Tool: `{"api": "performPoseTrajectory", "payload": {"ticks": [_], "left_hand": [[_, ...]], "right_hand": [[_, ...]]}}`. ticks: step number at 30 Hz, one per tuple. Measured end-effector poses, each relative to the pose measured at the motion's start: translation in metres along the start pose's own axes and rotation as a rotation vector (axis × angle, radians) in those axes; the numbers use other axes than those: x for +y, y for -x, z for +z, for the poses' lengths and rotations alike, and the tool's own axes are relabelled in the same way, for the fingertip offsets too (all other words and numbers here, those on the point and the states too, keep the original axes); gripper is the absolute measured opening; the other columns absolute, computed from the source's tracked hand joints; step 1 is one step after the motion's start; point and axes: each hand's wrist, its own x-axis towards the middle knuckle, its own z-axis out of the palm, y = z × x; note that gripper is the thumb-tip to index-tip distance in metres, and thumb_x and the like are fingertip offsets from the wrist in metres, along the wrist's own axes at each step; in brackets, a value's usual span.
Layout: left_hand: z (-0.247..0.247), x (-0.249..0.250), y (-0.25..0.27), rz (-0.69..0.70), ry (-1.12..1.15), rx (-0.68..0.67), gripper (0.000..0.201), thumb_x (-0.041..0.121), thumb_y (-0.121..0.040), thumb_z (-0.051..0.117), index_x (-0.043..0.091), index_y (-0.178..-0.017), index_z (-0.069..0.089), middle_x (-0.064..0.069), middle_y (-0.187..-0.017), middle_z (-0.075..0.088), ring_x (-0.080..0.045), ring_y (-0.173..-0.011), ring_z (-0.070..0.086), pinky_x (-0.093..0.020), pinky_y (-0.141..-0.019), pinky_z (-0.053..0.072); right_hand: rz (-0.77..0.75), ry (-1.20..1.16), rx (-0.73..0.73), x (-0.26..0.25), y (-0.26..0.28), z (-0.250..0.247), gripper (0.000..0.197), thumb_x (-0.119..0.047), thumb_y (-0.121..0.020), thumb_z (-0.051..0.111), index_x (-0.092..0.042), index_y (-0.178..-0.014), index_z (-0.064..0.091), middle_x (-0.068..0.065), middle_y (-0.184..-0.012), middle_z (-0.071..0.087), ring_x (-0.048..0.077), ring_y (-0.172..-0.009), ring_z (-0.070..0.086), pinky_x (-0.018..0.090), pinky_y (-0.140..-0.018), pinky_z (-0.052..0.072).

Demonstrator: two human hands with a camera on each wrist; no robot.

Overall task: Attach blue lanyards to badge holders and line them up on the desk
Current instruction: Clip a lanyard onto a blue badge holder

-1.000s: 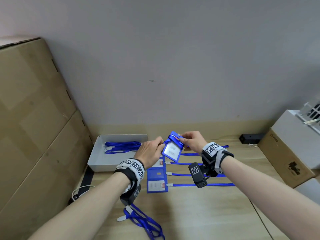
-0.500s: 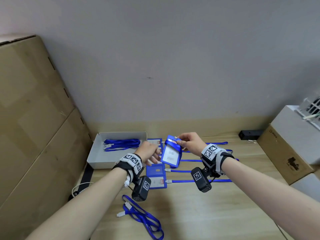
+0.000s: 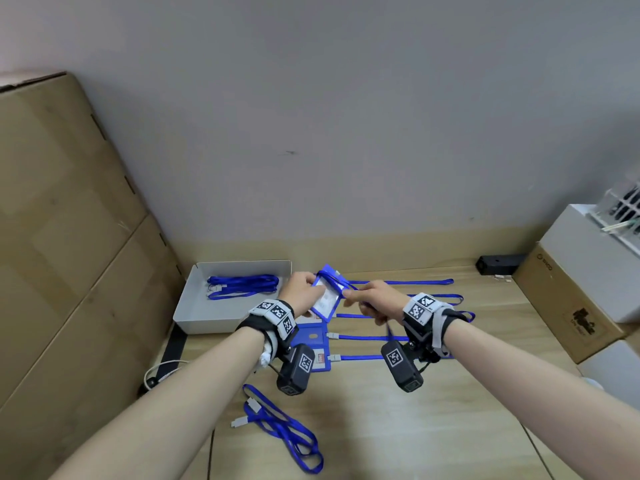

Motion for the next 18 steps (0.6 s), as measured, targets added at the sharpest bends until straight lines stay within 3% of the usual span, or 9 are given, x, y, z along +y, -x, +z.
{"api": "performPoseTrajectory", "payload": {"ticks": [3, 5, 7, 9, 12, 14, 16, 18], "left_hand": [[-0.005, -0.009, -0.002, 0.061, -0.318, -0.123, 0.01, 0.019, -0.084, 0.057, 0.018, -0.08, 0.066, -0.003, -0.077, 0.066, -0.022, -0.071, 0.064, -0.028, -0.055, 0.051], [-0.005, -0.015, -0.001, 0.127, -0.455, -0.269, 0.01, 0.022, -0.086, 0.062, 0.017, -0.087, 0.07, -0.004, -0.082, 0.068, -0.022, -0.077, 0.065, -0.032, -0.066, 0.053], [0.0, -0.019, 0.001, 0.217, -0.43, -0.407, 0.012, 0.025, -0.087, 0.065, 0.015, -0.09, 0.071, -0.008, -0.089, 0.07, -0.023, -0.083, 0.067, -0.038, -0.077, 0.056], [0.005, -0.018, 0.006, 0.292, -0.325, -0.445, 0.015, 0.022, -0.089, 0.065, 0.009, -0.093, 0.071, -0.013, -0.092, 0.069, -0.019, -0.082, 0.063, -0.038, -0.079, 0.053], [0.009, -0.011, 0.009, 0.273, -0.053, -0.253, 0.014, 0.01, -0.093, 0.059, 0.001, -0.097, 0.068, -0.013, -0.091, 0.066, -0.017, -0.082, 0.06, -0.04, -0.077, 0.053], [0.008, -0.008, 0.01, 0.197, 0.041, -0.071, 0.01, 0.007, -0.094, 0.055, 0.007, -0.095, 0.066, -0.01, -0.089, 0.064, -0.02, -0.082, 0.059, -0.036, -0.071, 0.052], [0.006, -0.012, 0.009, 0.114, -0.004, 0.055, 0.014, 0.006, -0.093, 0.052, 0.017, -0.091, 0.061, -0.007, -0.087, 0.063, -0.022, -0.081, 0.06, -0.03, -0.068, 0.048], [0.006, -0.027, 0.006, 0.011, -0.138, 0.071, 0.016, 0.01, -0.093, 0.051, 0.021, -0.098, 0.061, -0.006, -0.096, 0.066, -0.026, -0.091, 0.063, -0.031, -0.076, 0.049]], "right_hand": [[-0.109, -0.003, 0.086, -0.001, 0.001, -0.009, 0.034, -0.039, -0.093, 0.063, -0.01, -0.074, 0.068, -0.002, -0.054, 0.03, 0.016, -0.049, 0.026, 0.024, -0.045, 0.025], [-0.163, -0.098, 0.13, -0.006, 0.004, -0.016, 0.032, -0.032, -0.096, 0.06, -0.01, -0.073, 0.065, -0.003, -0.053, 0.028, 0.013, -0.048, 0.023, 0.023, -0.045, 0.021], [-0.178, -0.129, 0.189, -0.009, 0.004, -0.023, 0.031, -0.028, -0.099, 0.056, -0.01, -0.075, 0.065, -0.004, -0.053, 0.028, 0.012, -0.047, 0.021, 0.022, -0.044, 0.018], [-0.163, -0.096, 0.267, -0.007, 0.001, -0.028, 0.032, -0.028, -0.099, 0.053, -0.013, -0.074, 0.067, -0.006, -0.051, 0.029, 0.012, -0.046, 0.022, 0.021, -0.042, 0.018], [-0.084, -0.004, 0.364, 0.004, -0.002, -0.037, 0.031, -0.028, -0.095, 0.055, -0.014, -0.071, 0.068, -0.004, -0.051, 0.033, 0.013, -0.044, 0.025, 0.021, -0.04, 0.019], [-0.022, 0.081, 0.329, 0.017, -0.001, -0.04, 0.033, -0.031, -0.095, 0.056, -0.014, -0.072, 0.071, -0.003, -0.053, 0.036, 0.014, -0.046, 0.025, 0.022, -0.041, 0.02], [0.032, 0.143, 0.269, 0.03, 0.002, -0.042, 0.036, -0.037, -0.095, 0.057, -0.015, -0.072, 0.075, -0.002, -0.056, 0.037, 0.015, -0.046, 0.026, 0.022, -0.041, 0.021], [0.066, 0.199, 0.252, 0.044, 0.006, -0.042, 0.036, -0.038, -0.096, 0.057, -0.017, -0.073, 0.075, -0.003, -0.058, 0.04, 0.014, -0.046, 0.03, 0.021, -0.04, 0.025]]}}
